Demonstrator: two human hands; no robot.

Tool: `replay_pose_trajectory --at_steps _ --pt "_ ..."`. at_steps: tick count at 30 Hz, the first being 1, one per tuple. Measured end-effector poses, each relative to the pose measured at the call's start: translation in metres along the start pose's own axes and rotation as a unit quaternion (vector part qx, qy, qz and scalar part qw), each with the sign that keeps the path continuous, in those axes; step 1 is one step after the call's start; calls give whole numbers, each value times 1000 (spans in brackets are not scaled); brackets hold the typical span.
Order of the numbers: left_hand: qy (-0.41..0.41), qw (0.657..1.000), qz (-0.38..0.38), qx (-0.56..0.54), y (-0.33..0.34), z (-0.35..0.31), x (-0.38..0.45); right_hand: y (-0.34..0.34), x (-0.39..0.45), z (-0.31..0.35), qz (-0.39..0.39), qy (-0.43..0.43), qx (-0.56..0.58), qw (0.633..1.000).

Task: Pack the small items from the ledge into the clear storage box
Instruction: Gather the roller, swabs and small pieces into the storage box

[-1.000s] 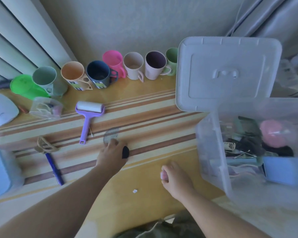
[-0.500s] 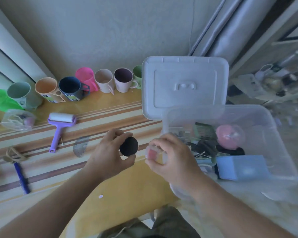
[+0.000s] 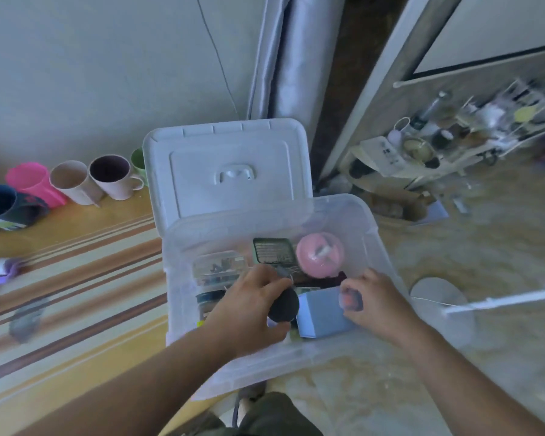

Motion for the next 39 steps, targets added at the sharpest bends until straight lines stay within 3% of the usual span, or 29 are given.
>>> replay_pose_trajectory --at_steps 5,12,16,20,25,30,35,39 --pt "28 997 65 25 66 -23 51 5 4 -14 23 25 41 999" --pt "55 994 89 24 111 -26 78 6 6 -17 57 -12 62 996" --pt "60 992 100 39 105 -20 70 4 0 -11 79 -31 45 995" --pt "43 998 27 41 52 -9 50 -14 5 19 66 -46 42 996" --pt "-7 989 -136 65 -64 37 -2 -40 33 131 6 -160 47 986" --pt "-176 946 -260 74 -168 128 -110 -47 52 290 -21 -287 72 955" --pt "-342 890 -298 52 -206 244 -245 -23 48 440 12 -373 76 925" --pt "-447 853 -263 58 -231 320 -331 31 63 536 92 -375 15 922"
Point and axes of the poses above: each hand's wrist, its own x-axis towards the middle knuckle, its own y-axis out of the palm, z = x × y, the point moved 8 cm from there along x, towards the middle knuckle, and after that the axes turned 12 degrees about -x, right-handed, at the moved point
